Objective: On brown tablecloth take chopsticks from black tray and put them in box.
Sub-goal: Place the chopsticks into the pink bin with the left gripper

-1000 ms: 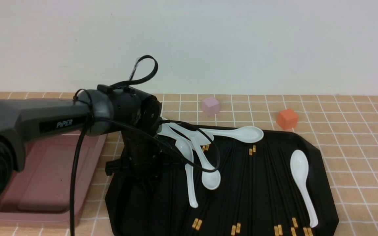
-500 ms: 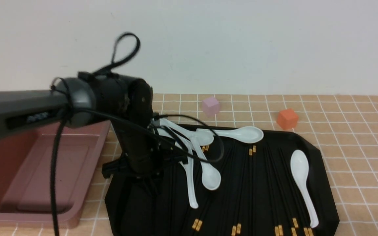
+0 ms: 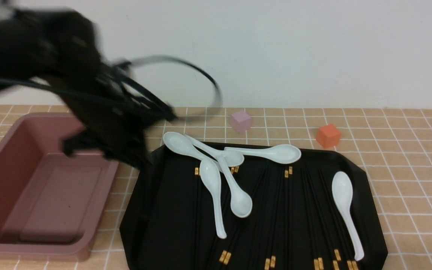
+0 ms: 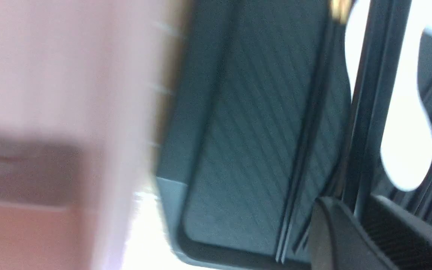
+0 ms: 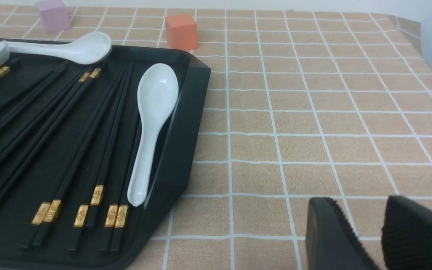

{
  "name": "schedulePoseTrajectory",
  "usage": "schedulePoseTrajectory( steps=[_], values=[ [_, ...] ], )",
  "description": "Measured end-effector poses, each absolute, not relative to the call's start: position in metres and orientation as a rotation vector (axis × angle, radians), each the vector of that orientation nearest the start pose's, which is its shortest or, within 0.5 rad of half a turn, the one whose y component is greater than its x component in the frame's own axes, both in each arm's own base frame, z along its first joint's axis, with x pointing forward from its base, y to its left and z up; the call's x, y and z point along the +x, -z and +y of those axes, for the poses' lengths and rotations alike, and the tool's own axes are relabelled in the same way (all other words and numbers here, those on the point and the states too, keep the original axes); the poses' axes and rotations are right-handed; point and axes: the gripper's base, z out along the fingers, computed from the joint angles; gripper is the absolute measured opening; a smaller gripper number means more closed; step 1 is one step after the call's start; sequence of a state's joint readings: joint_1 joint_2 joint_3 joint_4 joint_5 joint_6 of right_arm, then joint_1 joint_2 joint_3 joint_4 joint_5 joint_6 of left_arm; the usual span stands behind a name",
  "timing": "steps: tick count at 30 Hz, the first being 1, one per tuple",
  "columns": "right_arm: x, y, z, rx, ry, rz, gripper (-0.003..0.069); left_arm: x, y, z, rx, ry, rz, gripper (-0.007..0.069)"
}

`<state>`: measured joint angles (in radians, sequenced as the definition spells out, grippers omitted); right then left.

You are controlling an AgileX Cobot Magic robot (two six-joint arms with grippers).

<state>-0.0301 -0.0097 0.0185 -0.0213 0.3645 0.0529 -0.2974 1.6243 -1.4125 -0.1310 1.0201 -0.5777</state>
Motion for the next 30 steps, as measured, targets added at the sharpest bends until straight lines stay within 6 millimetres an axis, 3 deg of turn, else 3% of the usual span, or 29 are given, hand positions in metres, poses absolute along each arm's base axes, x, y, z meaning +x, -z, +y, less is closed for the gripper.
schedulePoseTrajectory(
  steps=[3, 4, 5, 7, 10, 14, 24, 30],
  values=[
    [0.053, -0.175, -0.002, 0.064, 0.005, 1.856, 0.0240, 0.321, -0.332, -0.061, -0.567, 0.379, 2.672, 0.0078],
    [0.053, -0.175, -0.002, 0.064, 0.005, 1.856, 0.0240, 0.320, -0.334, -0.054, -0.585, 0.373, 2.663, 0.0078],
    [0.053, -0.175, -0.002, 0.064, 0.005, 1.856, 0.0240, 0.320, -0.338, -0.031, -0.611, 0.336, 2.640, 0.0078],
    [0.053, -0.175, -0.002, 0.064, 0.005, 1.856, 0.0240, 0.320, -0.339, 0.001, -0.615, 0.257, 2.626, 0.0078],
    [0.053, -0.175, -0.002, 0.064, 0.005, 1.856, 0.0240, 0.325, -0.330, 0.028, -0.592, 0.182, 2.647, 0.0078],
    [0.053, -0.175, -0.002, 0.064, 0.005, 1.856, 0.0240, 0.339, -0.304, 0.042, -0.460, 0.089, 2.737, 0.0078],
    [0.053, -0.175, -0.002, 0.064, 0.005, 1.856, 0.0240, 0.367, -0.238, 0.049, -0.252, 0.015, 2.937, 0.0078],
    [0.053, -0.175, -0.002, 0.064, 0.005, 1.856, 0.0240, 0.373, -0.218, 0.051, -0.181, 0.000, 2.987, 0.0102]
  ],
)
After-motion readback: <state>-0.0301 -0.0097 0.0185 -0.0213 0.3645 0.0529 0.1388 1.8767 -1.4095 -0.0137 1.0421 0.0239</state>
